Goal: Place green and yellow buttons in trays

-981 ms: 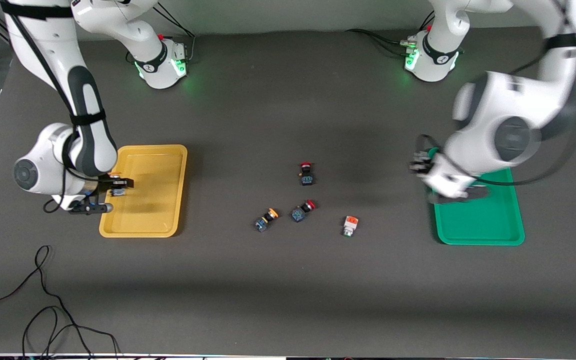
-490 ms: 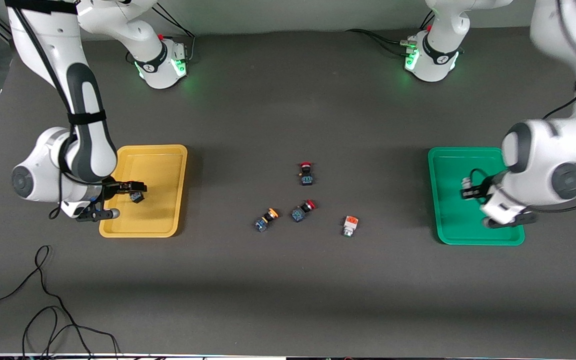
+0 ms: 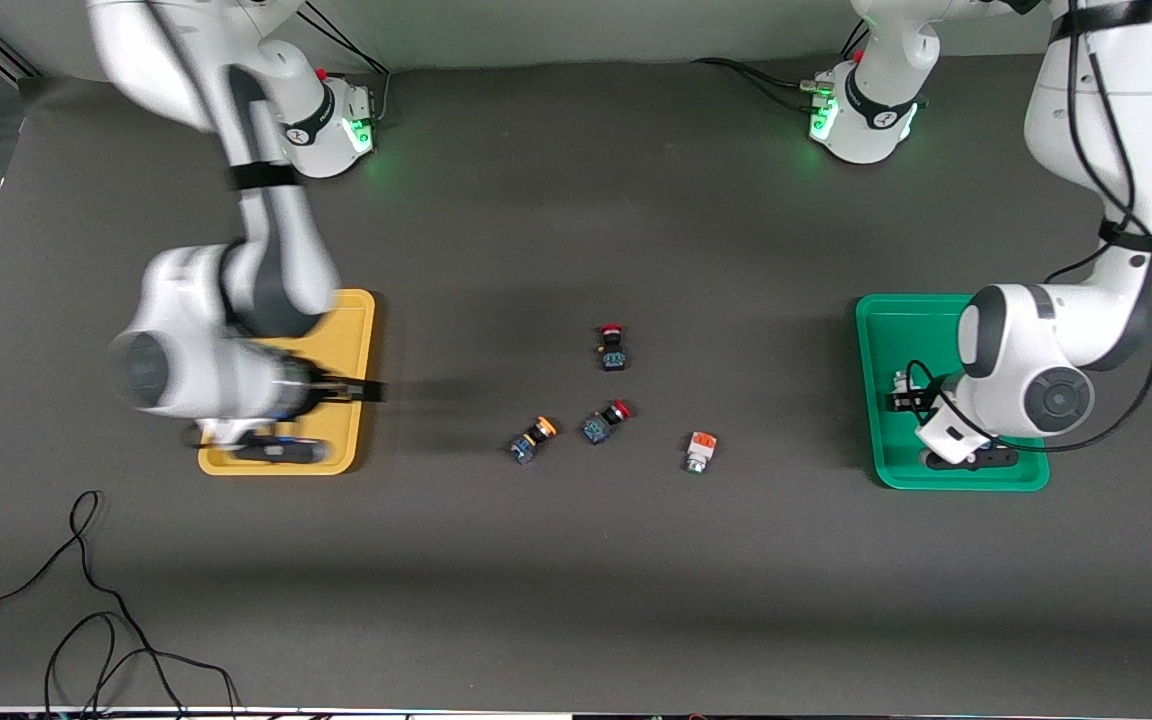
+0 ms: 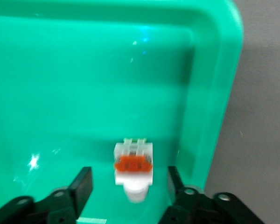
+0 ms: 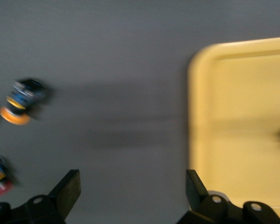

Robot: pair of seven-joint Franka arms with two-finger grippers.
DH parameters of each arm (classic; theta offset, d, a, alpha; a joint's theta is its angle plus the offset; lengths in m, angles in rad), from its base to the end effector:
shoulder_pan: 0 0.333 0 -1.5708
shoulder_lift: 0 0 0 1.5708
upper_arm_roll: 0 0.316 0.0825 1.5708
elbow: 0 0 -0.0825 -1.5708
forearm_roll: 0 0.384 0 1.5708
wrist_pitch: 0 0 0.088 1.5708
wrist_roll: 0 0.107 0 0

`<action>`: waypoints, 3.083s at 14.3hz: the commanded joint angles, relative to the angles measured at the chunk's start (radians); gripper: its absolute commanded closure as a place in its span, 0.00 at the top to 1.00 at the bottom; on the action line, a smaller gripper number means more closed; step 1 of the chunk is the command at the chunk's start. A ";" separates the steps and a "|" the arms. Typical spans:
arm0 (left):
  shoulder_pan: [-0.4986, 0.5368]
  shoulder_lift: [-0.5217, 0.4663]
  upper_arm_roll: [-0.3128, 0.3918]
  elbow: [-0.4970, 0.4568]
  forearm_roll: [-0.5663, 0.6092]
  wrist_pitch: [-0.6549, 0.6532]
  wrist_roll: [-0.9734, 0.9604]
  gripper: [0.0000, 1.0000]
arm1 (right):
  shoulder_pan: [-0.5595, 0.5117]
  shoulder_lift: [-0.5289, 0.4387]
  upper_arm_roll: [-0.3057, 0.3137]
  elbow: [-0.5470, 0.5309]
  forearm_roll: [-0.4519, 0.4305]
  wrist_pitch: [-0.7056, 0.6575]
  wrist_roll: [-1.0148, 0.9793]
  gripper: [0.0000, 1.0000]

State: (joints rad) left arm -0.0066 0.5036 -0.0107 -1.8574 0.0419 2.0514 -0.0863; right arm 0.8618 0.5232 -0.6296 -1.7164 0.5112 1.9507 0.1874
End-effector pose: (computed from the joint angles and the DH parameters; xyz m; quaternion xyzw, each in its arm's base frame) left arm 0.6048 -0.0079 0.2265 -0.9877 -0.0219 0.1532 0.0222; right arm 0.6067 0.2177 0.3177 -0.9909 0.0751 0.0956 0.0571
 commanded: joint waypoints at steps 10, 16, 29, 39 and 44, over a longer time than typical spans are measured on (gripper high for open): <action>-0.175 0.061 -0.147 0.392 0.010 -0.151 0.000 1.00 | -0.003 0.471 0.114 0.446 0.260 0.204 0.602 1.00; -0.358 0.199 -0.147 0.449 0.012 0.018 -0.207 1.00 | 0.038 0.506 0.140 0.425 0.224 0.290 0.610 0.39; -0.362 0.348 -0.141 0.441 0.039 0.179 -0.274 0.28 | -0.201 0.215 0.052 0.335 -0.015 -0.278 0.044 0.00; -0.291 0.084 -0.143 0.440 -0.078 -0.202 -0.406 0.04 | -0.101 -0.132 -0.056 -0.528 -0.112 0.379 -0.336 0.00; -0.020 -0.069 -0.138 0.255 -0.033 -0.300 -0.186 0.00 | -0.104 -0.172 -0.062 -0.445 -0.106 0.231 -0.324 1.00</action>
State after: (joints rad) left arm -0.1498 0.5118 -0.1419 -1.4552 -0.0052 1.7276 -0.3985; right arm 0.7594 0.4119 -0.6830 -2.2087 0.4146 2.2855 -0.1393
